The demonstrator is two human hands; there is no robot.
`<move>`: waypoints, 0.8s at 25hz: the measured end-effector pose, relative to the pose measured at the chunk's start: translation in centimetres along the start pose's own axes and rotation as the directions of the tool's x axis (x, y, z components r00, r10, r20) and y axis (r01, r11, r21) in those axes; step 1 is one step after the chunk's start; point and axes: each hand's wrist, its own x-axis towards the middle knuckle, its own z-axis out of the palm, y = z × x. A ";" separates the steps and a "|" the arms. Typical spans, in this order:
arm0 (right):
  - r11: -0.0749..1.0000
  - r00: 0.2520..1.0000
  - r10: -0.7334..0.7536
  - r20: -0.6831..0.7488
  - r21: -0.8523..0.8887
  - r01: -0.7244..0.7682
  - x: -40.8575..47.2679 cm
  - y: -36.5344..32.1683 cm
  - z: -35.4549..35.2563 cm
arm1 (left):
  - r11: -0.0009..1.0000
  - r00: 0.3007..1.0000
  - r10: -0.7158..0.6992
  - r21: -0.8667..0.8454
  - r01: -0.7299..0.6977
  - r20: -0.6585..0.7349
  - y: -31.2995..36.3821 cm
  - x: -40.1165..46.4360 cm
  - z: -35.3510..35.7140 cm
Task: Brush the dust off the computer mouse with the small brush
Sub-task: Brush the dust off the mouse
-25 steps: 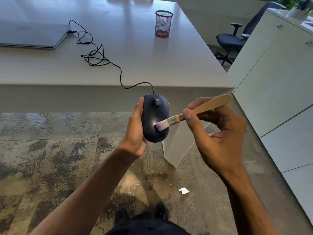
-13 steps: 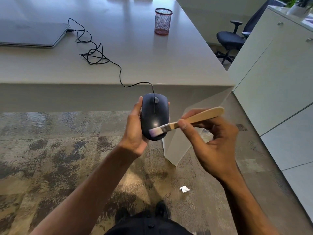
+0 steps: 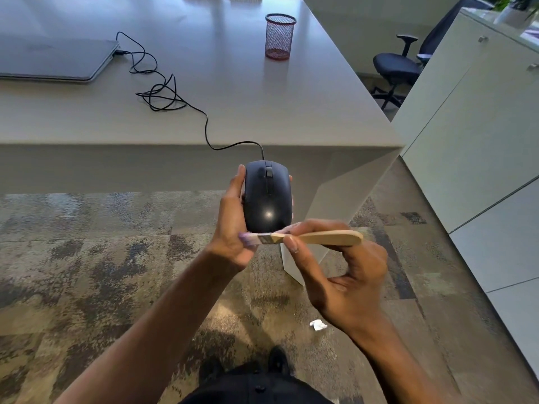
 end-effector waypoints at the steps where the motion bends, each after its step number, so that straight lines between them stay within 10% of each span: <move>1: 1.000 1.000 0.003 -0.014 -0.016 -0.004 -0.2 0.2 -0.1 | 1.000 1.000 -0.004 -0.002 0.004 0.018 0.1 -0.1 0.0; 10: 0.987 0.942 0.153 -0.298 0.011 -0.157 -0.3 1.3 -2.2 | 0.999 0.996 0.032 -0.007 -0.032 0.085 0.1 -0.5 0.0; 20: 0.950 0.940 0.294 -0.176 0.162 -0.267 3.1 3.3 -3.5 | 0.999 0.983 -0.027 0.023 0.023 0.182 -0.5 -1.8 0.0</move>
